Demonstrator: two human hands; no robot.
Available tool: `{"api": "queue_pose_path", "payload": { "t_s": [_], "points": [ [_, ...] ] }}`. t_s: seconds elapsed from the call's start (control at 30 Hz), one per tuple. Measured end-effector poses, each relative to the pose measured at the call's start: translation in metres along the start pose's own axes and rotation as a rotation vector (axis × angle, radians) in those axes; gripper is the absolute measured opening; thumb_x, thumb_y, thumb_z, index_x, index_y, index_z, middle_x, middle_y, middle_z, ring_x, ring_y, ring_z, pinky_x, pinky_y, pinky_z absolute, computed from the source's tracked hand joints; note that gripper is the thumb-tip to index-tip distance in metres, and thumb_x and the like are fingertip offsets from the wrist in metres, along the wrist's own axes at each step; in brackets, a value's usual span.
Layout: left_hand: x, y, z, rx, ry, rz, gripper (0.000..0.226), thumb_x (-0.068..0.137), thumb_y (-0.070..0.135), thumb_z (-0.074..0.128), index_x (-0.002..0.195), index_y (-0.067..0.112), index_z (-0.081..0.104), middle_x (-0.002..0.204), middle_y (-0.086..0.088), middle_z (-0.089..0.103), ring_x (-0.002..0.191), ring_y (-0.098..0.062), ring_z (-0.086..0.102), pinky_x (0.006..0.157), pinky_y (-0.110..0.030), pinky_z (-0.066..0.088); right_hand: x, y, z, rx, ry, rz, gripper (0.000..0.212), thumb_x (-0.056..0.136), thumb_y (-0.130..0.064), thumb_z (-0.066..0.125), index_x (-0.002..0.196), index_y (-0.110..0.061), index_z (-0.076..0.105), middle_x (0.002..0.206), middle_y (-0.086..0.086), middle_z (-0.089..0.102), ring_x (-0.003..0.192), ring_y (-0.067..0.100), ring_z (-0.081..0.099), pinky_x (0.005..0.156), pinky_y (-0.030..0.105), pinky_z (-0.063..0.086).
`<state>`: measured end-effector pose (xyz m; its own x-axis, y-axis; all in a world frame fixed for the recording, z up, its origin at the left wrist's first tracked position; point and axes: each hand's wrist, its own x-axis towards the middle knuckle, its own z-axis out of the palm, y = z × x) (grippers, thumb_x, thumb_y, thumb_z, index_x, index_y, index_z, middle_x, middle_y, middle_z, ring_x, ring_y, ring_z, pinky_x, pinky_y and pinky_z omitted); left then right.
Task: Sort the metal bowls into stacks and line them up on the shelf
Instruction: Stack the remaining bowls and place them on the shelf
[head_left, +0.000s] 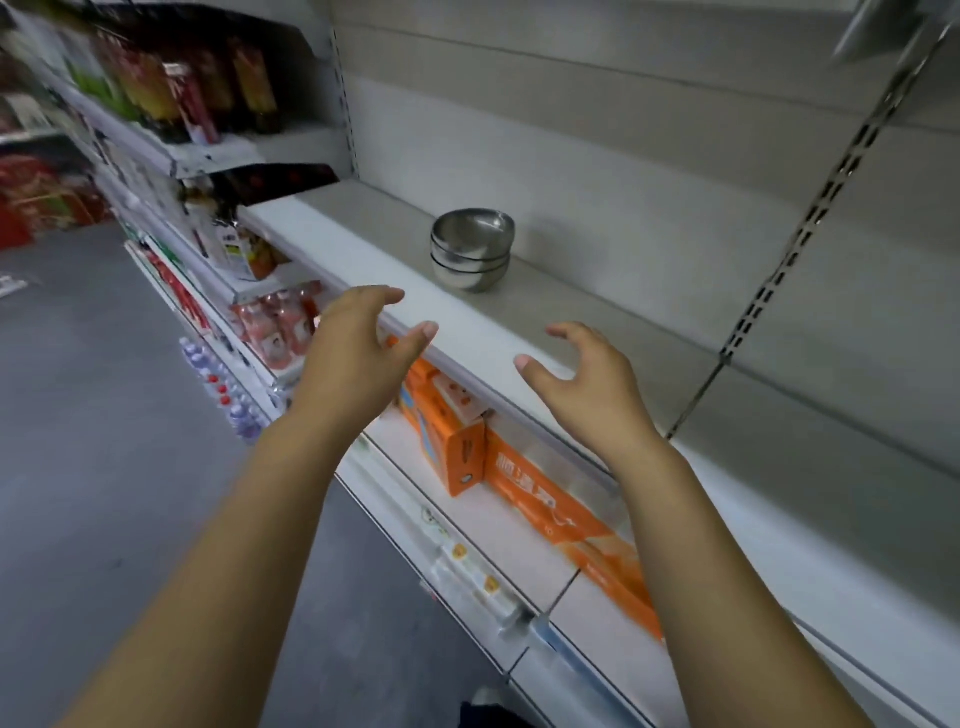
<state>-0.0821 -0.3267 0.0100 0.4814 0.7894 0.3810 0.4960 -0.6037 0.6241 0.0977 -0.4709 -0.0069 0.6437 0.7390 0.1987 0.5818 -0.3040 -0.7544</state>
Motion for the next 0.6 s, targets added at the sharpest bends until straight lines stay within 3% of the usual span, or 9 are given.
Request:
{"api": "queue_pose_path", "payload": {
  "t_s": [0.13,0.27,0.47,0.6],
  "points": [
    [0.032,-0.006,0.018,-0.036,-0.016,-0.037,0.056,0.094,0.043,0.068,0.140,0.013,0.056,0.145,-0.005,0.054,0.137,-0.023,0.047,0.107,-0.031,0.035,0.047,0.002,0.013,0.024,-0.021,0.003,0.059,0.090,-0.044,0.071,0.140,-0.020,0.054,0.146,-0.003,0.053,0.134,0.014,0.048,0.098,0.017,0.032],
    [0.069,-0.014,0.032,-0.046,-0.056,-0.085,0.060,0.096,0.043,0.066,0.146,0.014,0.050,0.152,-0.002,0.049,0.140,-0.020,0.043,0.102,-0.023,0.030,0.099,0.000,0.022,0.068,-0.057,0.049,0.064,0.089,-0.053,0.069,0.143,-0.026,0.049,0.149,-0.003,0.050,0.137,0.015,0.046,0.104,0.025,0.039],
    [0.116,-0.037,0.051,-0.105,-0.065,-0.135,0.067,0.094,0.049,0.065,0.149,0.016,0.045,0.154,-0.001,0.046,0.141,-0.019,0.043,0.111,-0.034,0.035,0.151,-0.001,0.037,0.200,-0.099,0.125,0.069,0.087,-0.062,0.065,0.145,-0.030,0.046,0.149,-0.009,0.048,0.134,0.010,0.047,0.107,0.034,0.045],
    [0.149,-0.052,0.066,-0.115,-0.140,-0.122,0.070,0.094,0.050,0.065,0.151,0.017,0.042,0.156,-0.001,0.044,0.143,-0.020,0.041,0.111,-0.034,0.035,0.180,0.001,0.056,0.228,-0.041,0.186,0.069,0.088,-0.067,0.059,0.144,-0.029,0.046,0.147,-0.002,0.051,0.130,0.015,0.052,0.106,0.035,0.045]
  ]
}}
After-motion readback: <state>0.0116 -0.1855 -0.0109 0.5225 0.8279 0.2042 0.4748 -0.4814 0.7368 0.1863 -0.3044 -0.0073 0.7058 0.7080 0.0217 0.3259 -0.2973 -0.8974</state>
